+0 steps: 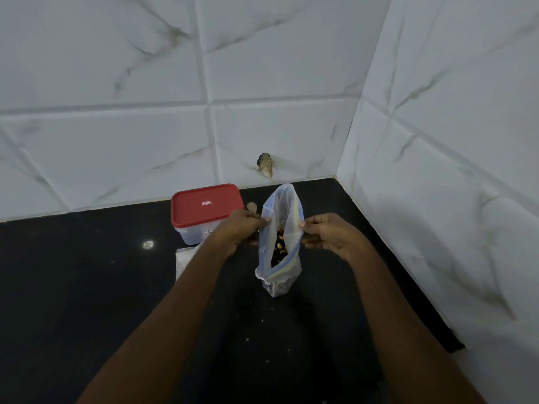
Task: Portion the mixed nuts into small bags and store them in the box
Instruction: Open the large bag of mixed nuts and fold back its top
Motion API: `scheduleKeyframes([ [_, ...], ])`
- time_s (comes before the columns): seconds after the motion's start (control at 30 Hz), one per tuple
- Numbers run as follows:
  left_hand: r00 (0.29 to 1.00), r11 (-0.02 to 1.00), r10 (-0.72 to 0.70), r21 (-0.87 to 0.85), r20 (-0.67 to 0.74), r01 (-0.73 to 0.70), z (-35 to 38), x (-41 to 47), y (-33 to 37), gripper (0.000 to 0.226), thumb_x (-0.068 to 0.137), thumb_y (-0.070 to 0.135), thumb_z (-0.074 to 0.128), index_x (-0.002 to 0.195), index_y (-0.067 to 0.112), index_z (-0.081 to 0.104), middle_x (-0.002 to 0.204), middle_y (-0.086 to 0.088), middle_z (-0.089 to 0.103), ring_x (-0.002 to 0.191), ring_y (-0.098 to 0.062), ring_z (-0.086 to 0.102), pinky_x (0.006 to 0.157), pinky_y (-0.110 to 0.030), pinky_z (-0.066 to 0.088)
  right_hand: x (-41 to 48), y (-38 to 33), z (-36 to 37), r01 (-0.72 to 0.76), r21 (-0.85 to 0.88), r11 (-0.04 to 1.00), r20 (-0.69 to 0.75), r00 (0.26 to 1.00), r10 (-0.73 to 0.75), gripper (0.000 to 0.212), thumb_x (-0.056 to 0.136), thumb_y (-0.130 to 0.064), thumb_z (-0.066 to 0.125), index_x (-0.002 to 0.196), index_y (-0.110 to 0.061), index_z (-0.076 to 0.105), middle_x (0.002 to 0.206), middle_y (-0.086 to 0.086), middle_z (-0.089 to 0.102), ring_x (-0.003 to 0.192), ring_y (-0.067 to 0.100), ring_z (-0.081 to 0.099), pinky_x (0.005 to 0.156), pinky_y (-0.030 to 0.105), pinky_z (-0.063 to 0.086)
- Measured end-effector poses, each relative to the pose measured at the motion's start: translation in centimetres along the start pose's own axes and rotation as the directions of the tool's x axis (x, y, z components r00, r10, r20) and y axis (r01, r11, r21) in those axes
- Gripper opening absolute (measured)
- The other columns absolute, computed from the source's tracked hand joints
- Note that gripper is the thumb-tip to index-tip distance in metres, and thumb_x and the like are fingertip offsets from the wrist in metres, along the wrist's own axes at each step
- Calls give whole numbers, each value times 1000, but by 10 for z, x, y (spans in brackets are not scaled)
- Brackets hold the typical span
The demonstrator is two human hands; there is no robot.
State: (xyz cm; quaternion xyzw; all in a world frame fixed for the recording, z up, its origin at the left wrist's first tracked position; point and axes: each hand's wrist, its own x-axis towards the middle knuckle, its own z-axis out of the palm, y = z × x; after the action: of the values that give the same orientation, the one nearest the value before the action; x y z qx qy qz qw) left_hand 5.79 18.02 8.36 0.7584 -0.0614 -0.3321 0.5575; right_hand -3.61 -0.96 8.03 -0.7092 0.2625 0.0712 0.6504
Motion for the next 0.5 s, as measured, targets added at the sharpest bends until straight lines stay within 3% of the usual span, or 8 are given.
scheduleKeyframes([
  [0.03,1000,1000,16,-25,0,-16,1,-1,2,26,93,19,62,112,2,62,114,-13,64,97,-22,63,68,-29,54,-1,-1,2,21,45,999,-2,1000,-21,17,97,-11,59,108,0,65,102,16,69,89,22,67,70,28,57],
  [0.1,999,960,-4,-281,42,15,3,1,6,25,94,13,60,115,1,62,114,-16,63,99,-24,63,70,-32,56,-1,-3,5,52,306,951,2,998,-55,15,100,-5,50,105,0,63,96,13,70,86,21,69,66,28,58],
  [0.17,994,790,-29,-607,106,88,6,5,9,25,95,8,57,118,0,61,107,-17,66,97,-25,65,74,-37,60,0,-3,9,11,682,732,22,999,-35,21,102,-3,42,98,-4,62,81,10,73,71,17,72,60,29,60],
  [0.2,993,703,-29,-704,111,99,8,6,9,26,96,7,56,120,-1,60,104,-16,67,94,-24,66,76,-37,61,2,-2,10,-10,788,615,28,999,-20,23,103,-2,40,96,-4,62,76,9,74,66,17,73,58,29,60],
  [0.23,995,650,-24,-754,102,93,10,7,7,27,97,7,54,122,-1,59,102,-15,67,93,-23,66,78,-36,60,3,0,10,-18,828,561,28,1000,-9,24,103,-2,39,97,-5,62,75,9,74,65,17,73,58,30,60],
  [0.3,997,674,-21,-735,76,71,15,6,2,29,97,5,52,125,-2,56,106,-15,65,95,-23,65,76,-35,61,4,5,12,-9,774,633,20,1000,-10,22,103,-2,40,101,-5,62,82,10,74,75,18,72,67,32,60],
  [0.4,997,813,-38,-578,67,69,18,-3,-7,24,96,9,56,118,2,58,109,-15,64,100,-25,63,80,-37,56,0,14,13,31,557,830,-26,999,-20,18,101,-8,49,111,-4,63,104,14,69,95,23,66,83,33,56],
  [0.5,999,948,-10,-316,49,25,11,-8,-14,28,94,26,62,112,5,63,105,-16,68,94,-25,64,86,-38,55,-11,19,13,32,350,936,-28,999,-24,30,97,-25,59,118,-3,63,105,15,69,96,24,65,78,31,57],
])
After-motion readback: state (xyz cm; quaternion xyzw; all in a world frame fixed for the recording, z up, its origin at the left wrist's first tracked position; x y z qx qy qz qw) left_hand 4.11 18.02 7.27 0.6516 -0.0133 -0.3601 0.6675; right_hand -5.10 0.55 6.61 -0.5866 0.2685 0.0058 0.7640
